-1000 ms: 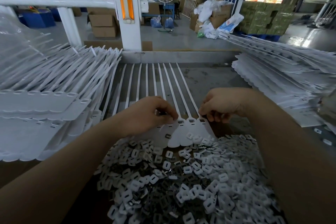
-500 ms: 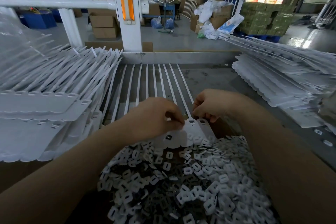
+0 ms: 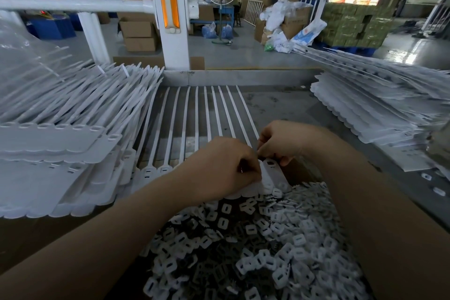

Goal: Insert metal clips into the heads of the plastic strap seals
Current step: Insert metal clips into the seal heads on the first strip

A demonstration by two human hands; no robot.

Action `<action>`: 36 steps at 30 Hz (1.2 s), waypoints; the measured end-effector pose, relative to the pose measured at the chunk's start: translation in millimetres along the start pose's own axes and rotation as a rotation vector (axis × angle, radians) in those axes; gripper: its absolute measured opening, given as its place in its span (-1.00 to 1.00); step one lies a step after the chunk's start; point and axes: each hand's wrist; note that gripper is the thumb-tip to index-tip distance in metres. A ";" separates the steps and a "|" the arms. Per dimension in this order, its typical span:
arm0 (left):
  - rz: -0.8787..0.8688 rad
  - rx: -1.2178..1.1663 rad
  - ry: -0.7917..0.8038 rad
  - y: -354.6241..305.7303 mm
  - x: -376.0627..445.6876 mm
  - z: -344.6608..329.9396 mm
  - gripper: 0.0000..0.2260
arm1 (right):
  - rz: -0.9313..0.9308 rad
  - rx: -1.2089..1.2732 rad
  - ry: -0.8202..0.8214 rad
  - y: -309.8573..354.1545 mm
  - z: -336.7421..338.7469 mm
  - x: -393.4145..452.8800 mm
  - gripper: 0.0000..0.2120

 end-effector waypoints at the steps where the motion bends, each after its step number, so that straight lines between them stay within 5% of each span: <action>1: 0.055 -0.055 -0.024 0.7 1.1 1.7 -0.94 | -0.004 0.001 -0.001 0.1 -0.3 0.1 -0.93; 8: 0.473 -0.538 -0.197 18.5 9.5 19.2 -0.98 | -0.025 -0.002 -0.007 0.5 -0.5 1.3 -0.88; 13: 0.601 -0.508 -0.203 24.7 14.5 15.6 -0.95 | -0.023 0.009 0.000 -0.3 -1.5 1.8 -0.86; 36: 0.668 -0.338 -0.073 17.1 18.9 0.3 -0.87 | -0.022 -0.021 0.007 -0.1 -1.2 0.4 -0.87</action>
Point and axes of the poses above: each hand's wrist, its own x-axis towards the middle knuckle, its own z-axis out of the back of the hand, y = z × x, and after that the axes turned 1 degree about -z, right-handed
